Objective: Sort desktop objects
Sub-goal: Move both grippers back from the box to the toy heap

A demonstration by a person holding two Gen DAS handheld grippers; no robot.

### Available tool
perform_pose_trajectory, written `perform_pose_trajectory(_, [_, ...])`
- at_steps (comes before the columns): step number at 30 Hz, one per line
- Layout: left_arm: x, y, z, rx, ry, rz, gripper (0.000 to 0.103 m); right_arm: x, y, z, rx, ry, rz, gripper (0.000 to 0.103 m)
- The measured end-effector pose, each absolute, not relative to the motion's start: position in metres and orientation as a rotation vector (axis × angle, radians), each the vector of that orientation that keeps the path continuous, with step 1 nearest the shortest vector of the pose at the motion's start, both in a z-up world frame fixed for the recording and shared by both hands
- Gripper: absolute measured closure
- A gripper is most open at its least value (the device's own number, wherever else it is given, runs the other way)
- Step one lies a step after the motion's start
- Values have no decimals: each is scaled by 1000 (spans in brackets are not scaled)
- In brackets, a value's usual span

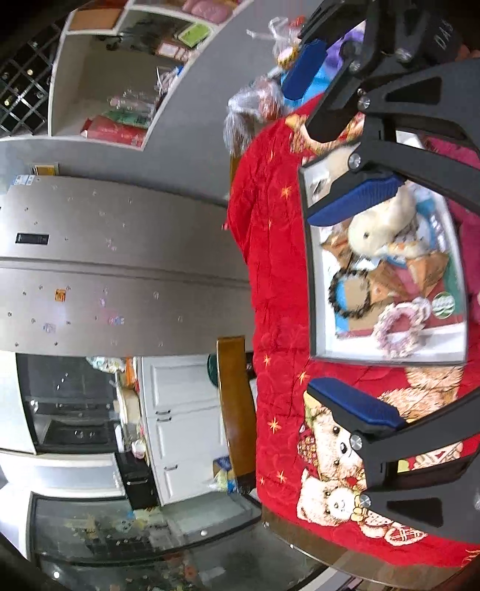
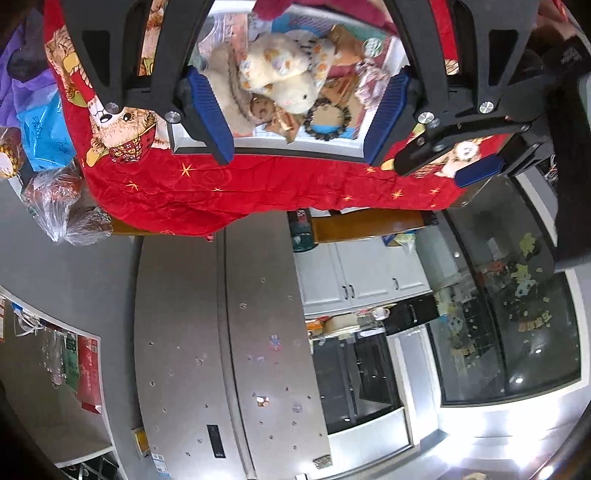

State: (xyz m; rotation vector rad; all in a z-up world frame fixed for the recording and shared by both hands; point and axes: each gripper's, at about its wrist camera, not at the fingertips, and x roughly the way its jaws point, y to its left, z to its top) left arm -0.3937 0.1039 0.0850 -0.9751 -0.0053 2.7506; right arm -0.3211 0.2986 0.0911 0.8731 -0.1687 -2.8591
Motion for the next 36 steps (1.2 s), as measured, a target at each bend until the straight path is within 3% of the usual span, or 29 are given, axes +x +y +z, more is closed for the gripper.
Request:
perform_pose_trajectory(3, [-371, 97, 97, -946, -39, 2762, 16, -297, 291, 106, 811, -73, -2914, 28])
perform_pose_trajectory(11, [-301, 82, 116, -896, 3, 2801, 13, -231, 273, 140, 685, -29, -2918, 24])
perform_pose_trajectory(19, [-214, 57, 91, -918, 48, 2824, 12, -161, 265, 145, 660, 26, -2981, 21])
perform_pose_trajectory(24, [-168, 43, 49, -950, -31, 2788, 7, -107, 266, 112, 633, -24, -2984, 20])
perform_pose_trajectory(30, [-148, 50, 1, -1051, 27, 2707, 7, -75, 272, 54, 737, -77, -2916, 20])
perform_pose_trajectory(36, [-144, 60, -19, -1083, 59, 2666, 7, -68, 290, 41, 759, -143, -2940, 20])
